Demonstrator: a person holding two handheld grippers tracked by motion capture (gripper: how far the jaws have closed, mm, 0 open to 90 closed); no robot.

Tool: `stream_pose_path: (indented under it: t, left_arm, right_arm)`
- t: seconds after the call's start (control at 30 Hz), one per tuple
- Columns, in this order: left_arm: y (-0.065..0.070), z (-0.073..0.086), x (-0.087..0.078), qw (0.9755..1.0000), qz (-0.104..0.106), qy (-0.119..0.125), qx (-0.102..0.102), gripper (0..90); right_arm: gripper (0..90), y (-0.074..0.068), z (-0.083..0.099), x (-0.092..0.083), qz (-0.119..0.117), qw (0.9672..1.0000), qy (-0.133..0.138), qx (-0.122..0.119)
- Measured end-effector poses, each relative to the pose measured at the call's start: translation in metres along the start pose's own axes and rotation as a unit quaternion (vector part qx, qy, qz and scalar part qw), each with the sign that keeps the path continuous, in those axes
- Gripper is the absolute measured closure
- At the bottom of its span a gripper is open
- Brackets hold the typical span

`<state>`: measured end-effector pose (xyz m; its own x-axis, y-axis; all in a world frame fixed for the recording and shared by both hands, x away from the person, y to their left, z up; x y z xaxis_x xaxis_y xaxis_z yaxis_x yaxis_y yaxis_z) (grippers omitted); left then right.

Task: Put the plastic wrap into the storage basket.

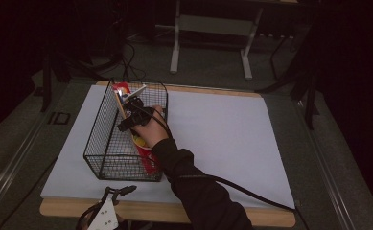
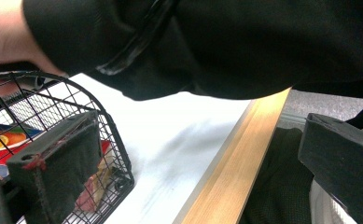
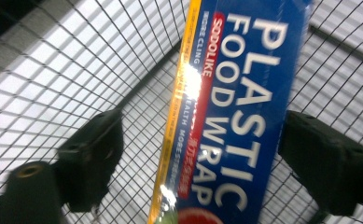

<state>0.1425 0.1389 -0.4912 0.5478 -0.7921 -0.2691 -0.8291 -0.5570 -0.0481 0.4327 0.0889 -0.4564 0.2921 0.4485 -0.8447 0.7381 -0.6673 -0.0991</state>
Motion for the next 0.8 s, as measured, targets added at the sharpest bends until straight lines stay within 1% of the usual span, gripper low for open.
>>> stream_pose_path:
  t: [0.03, 0.07, 0.13, 0.2, 0.23, 0.27, 0.37, 0.4, 0.43, 0.47, 0.5, 0.57, 0.6, 0.63, 0.67, 0.7, 0.77, 0.8]
  left_arm:
    - [0.0, 0.0, 0.0, 1.0, 0.0, 0.0, 0.0, 0.0]
    - [0.0, 0.0, 0.0, 1.0, 0.0, -0.001, 0.0, 0.0]
    - [0.0, 0.0, 0.001, 1.0, 0.0, -0.002, 0.0, 0.0]
    - [0.0, 0.0, 0.001, 1.0, 0.0, -0.002, 0.0, 0.0]
    - [0.0, 0.0, 0.002, 1.0, 0.0, -0.003, -0.002, 0.0]
    - [0.0, 0.0, 0.002, 1.0, 0.0, -0.003, -0.002, 0.0]
    - [0.0, 0.0, 0.002, 1.0, 0.0, -0.004, -0.002, 0.0]
    - [0.0, 0.0, 0.003, 1.0, 0.0, -0.005, -0.002, 0.0]
    - [0.0, 0.001, 0.003, 1.0, -0.001, -0.005, -0.002, 0.0]
    - [0.0, 0.001, 0.003, 1.0, -0.001, -0.006, -0.003, 0.0]
    - [0.0, 0.001, 0.003, 1.0, -0.001, -0.006, -0.003, 0.0]
    - [0.0, 0.001, 0.004, 1.0, -0.002, -0.007, -0.003, 0.0]
    - [-0.001, 0.001, 0.004, 1.0, -0.003, -0.007, -0.003, 0.0]
    - [0.0, 0.001, 0.004, 1.0, -0.003, -0.007, -0.003, 0.0]
    - [0.0, 0.001, 0.004, 1.0, -0.003, -0.007, -0.002, 0.0]
    - [-0.001, 0.001, 0.004, 1.0, -0.004, -0.008, -0.002, 0.0]
    - [-0.001, 0.001, 0.004, 1.0, -0.004, -0.008, -0.003, 0.0]
    - [-0.001, 0.001, 0.004, 1.0, -0.004, -0.008, -0.003, 0.0]
  right_arm:
    - [13.7, 0.001, 0.0, -0.005, -0.002, 1.0, 0.007, -0.004]
    - [13.7, 0.001, 0.0, -0.005, -0.002, 1.0, 0.007, -0.004]
    - [13.7, 0.004, 0.001, -0.016, -0.008, 0.9996, 0.023, -0.014]
    - [13.6, 0.008, 0.003, -0.027, -0.017, 0.9991, 0.033, -0.02]
    - [13.6, 0.012, 0.007, -0.038, -0.022, 0.9986, 0.042, -0.024]
    - [13.6, 0.012, 0.007, -0.038, -0.022, 0.9986, 0.042, -0.024]
    - [13.7, 0.016, 0.013, -0.053, -0.02, 0.9978, 0.053, -0.035]
    - [13.7, 0.018, 0.015, -0.058, -0.022, 0.9976, 0.054, -0.038]
    - [13.6, 0.021, 0.02, -0.067, -0.028, 0.9969, 0.059, -0.045]
    - [13.6, 0.022, 0.023, -0.071, -0.025, 0.9965, 0.064, -0.047]
    - [13.6, 0.022, 0.023, -0.071, -0.025, 0.9965, 0.064, -0.047]
    - [13.4, 0.024, 0.029, -0.079, -0.02, 0.9958, 0.07, -0.055]
    - [13.4, 0.025, 0.032, -0.082, -0.02, 0.9956, 0.072, -0.057]
    - [13.3, 0.028, 0.039, -0.088, -0.021, 0.995, 0.078, -0.058]
    - [13.3, 0.03, 0.043, -0.091, -0.022, 0.9948, 0.08, -0.059]
    - [13.3, 0.03, 0.043, -0.091, -0.022, 0.9948, 0.08, -0.059]
    - [13.4, 0.033, 0.051, -0.096, -0.021, 0.9944, 0.086, -0.058]
    - [13.5, 0.037, 0.06, -0.1, -0.015, 0.9937, 0.092, -0.062]
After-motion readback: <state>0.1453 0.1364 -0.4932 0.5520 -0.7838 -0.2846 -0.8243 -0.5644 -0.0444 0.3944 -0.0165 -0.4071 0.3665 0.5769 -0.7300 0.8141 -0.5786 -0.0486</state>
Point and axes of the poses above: each handheld gripper's, and its own axes: x roughly forward along the jaws, z roughly out of its underside, y roughly to its right, the point moved 2 cm from there along x, roughly forward along the jaws, and after that the axes turned 5 degrees about -x, right-handed, at the moved point
